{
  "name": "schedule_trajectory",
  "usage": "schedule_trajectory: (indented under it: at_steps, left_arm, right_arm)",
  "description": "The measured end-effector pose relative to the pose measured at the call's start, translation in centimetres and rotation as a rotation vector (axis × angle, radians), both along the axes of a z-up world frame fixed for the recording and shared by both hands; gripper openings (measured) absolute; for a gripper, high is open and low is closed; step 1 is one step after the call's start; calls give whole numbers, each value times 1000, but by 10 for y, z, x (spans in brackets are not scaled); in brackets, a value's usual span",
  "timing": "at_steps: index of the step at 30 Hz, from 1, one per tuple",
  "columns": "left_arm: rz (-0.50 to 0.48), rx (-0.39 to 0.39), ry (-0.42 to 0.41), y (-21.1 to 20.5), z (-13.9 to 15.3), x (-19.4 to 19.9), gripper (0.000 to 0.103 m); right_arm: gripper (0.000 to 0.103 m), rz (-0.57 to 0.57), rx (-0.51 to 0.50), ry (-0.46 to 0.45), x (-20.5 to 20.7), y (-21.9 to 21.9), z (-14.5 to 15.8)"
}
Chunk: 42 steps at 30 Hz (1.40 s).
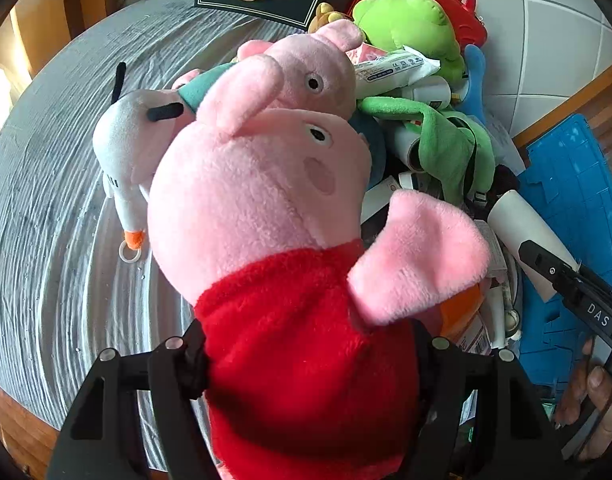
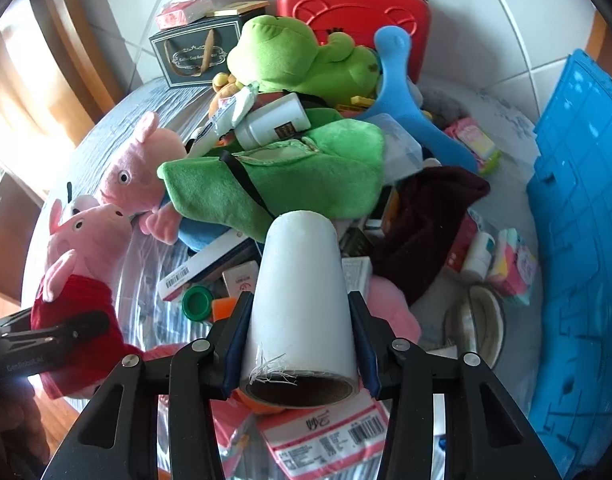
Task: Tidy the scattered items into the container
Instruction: 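Lift the pig and paper roll and carry both over the blue crate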
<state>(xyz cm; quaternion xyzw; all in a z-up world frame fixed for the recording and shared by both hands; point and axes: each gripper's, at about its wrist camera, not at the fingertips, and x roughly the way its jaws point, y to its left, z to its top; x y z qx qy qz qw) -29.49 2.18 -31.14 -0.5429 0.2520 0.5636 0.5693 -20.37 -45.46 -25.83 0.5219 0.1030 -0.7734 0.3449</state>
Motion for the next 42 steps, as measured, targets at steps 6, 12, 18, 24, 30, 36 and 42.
schedule_trajectory:
  at_steps: [6, 12, 18, 24, 30, 36, 42]
  left_arm:
    - [-9, 14, -2, 17, 3, -15, 70]
    - [-39, 54, -6, 20, 16, -11, 70]
    - [-49, 88, -11, 18, 33, -9, 70]
    - [-65, 158, 22, 20, 65, -5, 70]
    - [-86, 216, 39, 24, 99, 1, 70]
    - [-110, 261, 36, 27, 129, 17, 70]
    - [-149, 312, 52, 31, 158, 51, 70]
  right_arm:
    - [45, -23, -12, 12, 2, 12, 6]
    - [45, -38, -25, 30, 3, 18, 18]
    - [45, -54, -41, 52, 4, 23, 34]
    - [45, -66, -70, 89, 8, 33, 61]
    - [45, -79, -86, 109, 14, 49, 85]
    - [45, -102, -114, 124, 16, 73, 102]
    - [45, -132, -154, 158, 10, 109, 119]
